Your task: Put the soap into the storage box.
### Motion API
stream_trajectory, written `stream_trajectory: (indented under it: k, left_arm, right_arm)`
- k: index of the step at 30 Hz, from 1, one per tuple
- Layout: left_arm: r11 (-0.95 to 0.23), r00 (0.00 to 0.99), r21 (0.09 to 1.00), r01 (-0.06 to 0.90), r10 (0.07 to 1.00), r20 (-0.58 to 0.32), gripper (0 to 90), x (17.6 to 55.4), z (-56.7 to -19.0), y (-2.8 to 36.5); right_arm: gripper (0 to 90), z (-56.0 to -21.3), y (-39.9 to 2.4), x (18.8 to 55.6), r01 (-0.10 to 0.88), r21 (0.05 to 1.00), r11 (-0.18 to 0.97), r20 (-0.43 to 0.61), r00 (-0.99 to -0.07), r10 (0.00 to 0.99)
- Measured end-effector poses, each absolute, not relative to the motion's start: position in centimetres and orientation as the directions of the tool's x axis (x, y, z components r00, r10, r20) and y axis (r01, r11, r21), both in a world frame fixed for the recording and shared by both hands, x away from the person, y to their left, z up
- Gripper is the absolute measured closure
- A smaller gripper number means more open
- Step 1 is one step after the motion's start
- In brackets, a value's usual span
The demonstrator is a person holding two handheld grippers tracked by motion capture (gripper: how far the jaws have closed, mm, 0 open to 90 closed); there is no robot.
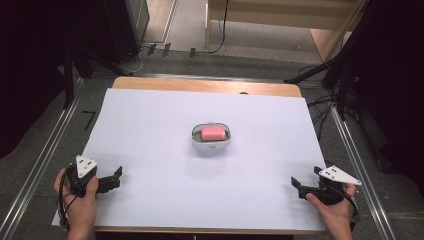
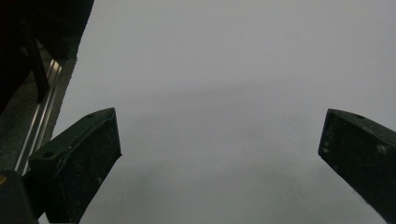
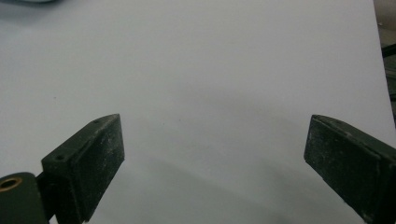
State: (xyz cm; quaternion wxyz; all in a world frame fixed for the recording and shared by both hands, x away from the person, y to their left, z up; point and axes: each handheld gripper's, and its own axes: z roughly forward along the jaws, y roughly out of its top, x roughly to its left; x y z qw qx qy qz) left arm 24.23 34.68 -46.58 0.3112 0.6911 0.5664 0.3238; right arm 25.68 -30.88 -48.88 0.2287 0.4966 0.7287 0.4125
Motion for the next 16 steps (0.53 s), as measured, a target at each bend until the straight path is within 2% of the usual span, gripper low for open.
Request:
stream_trajectory:
  k: [4,16]
  left_arm:
    - [-0.164,0.147,0.795,0.584,0.985,0.095,0.0,24.24,-46.57,34.68]
    - [-0.165,0.145,0.795,0.584,0.985,0.098,0.0,24.28,-46.61,34.63]
  right_arm:
    - [5.6,-48.89,-31.29,25.72,0.538,0.834,0.125,0.114,-0.39,0.913]
    - [5.6,-48.9,-31.02,25.75,0.542,0.827,0.146,0.097,-0.394,0.914]
